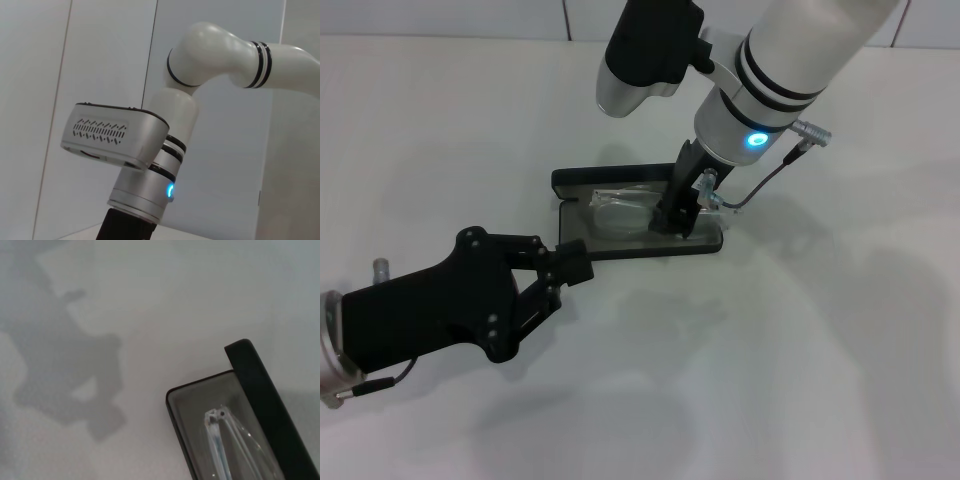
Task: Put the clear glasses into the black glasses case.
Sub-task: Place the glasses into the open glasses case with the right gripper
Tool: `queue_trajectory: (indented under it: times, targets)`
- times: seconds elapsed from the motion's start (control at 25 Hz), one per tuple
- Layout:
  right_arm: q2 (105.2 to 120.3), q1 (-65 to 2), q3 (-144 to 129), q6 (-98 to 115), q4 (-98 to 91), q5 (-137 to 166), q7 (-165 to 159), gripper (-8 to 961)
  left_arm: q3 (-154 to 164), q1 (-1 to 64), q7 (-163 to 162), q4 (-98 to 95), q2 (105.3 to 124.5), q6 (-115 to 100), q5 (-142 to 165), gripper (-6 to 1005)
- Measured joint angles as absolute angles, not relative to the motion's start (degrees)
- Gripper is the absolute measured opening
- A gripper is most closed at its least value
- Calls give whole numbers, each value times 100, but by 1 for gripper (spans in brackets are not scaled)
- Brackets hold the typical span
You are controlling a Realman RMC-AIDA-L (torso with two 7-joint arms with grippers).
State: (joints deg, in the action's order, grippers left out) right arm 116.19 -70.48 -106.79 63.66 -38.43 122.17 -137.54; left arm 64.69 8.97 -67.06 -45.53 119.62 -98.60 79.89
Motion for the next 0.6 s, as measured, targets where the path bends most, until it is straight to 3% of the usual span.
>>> queue_trajectory:
  times: [0.6]
  targets:
    - [11619, -7066, -10679, 6304, -3911, 12193, -13754, 140, 6469, 910, -6706, -4553, 11962, -9852, 7989, 83]
